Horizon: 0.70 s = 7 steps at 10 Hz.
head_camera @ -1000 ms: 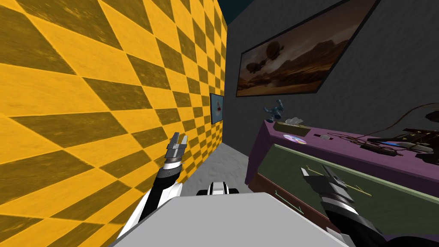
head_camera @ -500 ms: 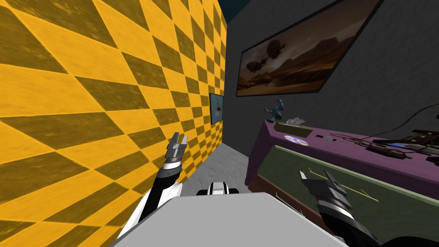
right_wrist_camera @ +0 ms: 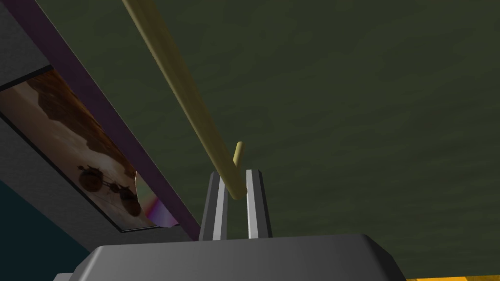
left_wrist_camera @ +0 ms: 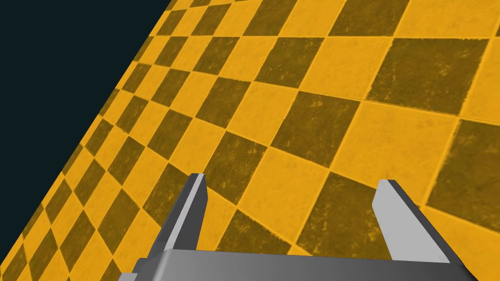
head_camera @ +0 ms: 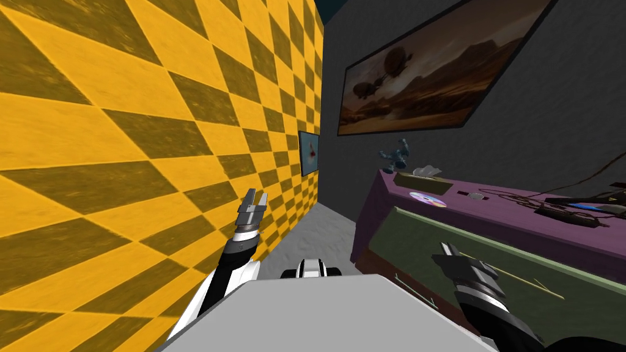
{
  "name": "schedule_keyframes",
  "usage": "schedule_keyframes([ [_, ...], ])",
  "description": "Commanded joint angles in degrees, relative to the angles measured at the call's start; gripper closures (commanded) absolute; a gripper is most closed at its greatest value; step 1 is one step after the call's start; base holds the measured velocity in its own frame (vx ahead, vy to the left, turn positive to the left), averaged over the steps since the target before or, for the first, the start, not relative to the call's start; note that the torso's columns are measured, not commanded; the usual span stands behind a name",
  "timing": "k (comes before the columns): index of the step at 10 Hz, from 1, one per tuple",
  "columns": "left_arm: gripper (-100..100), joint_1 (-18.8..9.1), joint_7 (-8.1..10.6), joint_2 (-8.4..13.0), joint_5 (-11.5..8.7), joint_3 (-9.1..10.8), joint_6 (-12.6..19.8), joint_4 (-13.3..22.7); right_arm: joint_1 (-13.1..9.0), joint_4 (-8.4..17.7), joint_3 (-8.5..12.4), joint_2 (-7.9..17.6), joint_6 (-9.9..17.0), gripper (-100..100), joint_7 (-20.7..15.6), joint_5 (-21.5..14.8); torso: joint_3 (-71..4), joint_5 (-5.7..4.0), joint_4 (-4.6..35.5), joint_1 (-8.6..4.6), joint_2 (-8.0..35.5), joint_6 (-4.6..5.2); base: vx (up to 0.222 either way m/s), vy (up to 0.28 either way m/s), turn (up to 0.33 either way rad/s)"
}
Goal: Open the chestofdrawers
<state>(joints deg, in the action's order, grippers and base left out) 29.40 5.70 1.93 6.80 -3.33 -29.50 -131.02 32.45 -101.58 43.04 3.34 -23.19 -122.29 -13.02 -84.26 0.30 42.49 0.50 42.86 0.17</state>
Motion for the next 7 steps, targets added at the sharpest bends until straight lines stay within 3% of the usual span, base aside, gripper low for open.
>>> schedule_keyframes([
  [1,0,-0.01,0.00,0.00,0.00,0.00,0.00,0.00,0.68,-0.76,0.02,0.14,-0.11,100,0.41,0.24,-0.01,0.04,0.03,-0.07,0.03,0.03,-0.164,0.156,-0.017],
  [3,0,-0.01,0.00,0.00,0.00,-0.01,0.00,0.00,0.78,-0.37,-0.35,-0.09,-0.08,100,0.40,0.18,-0.20,0.15,0.00,-0.19,-0.23,0.04,-0.101,0.103,-0.013],
  [4,0,0.00,0.00,0.00,0.00,0.00,0.00,0.00,-1.40,0.61,0.53,-0.06,1.43,100,-0.73,-0.02,-0.44,0.14,-0.06,-0.48,-0.58,-0.04,-0.148,0.074,0.171],
  [7,0,-0.02,0.00,0.00,0.00,0.00,0.00,0.00,-4.87,1.69,2.20,0.30,3.58,100,-2.49,-0.23,-0.18,-0.10,-0.10,-0.17,-0.32,-0.15,-0.231,0.098,0.144],
])
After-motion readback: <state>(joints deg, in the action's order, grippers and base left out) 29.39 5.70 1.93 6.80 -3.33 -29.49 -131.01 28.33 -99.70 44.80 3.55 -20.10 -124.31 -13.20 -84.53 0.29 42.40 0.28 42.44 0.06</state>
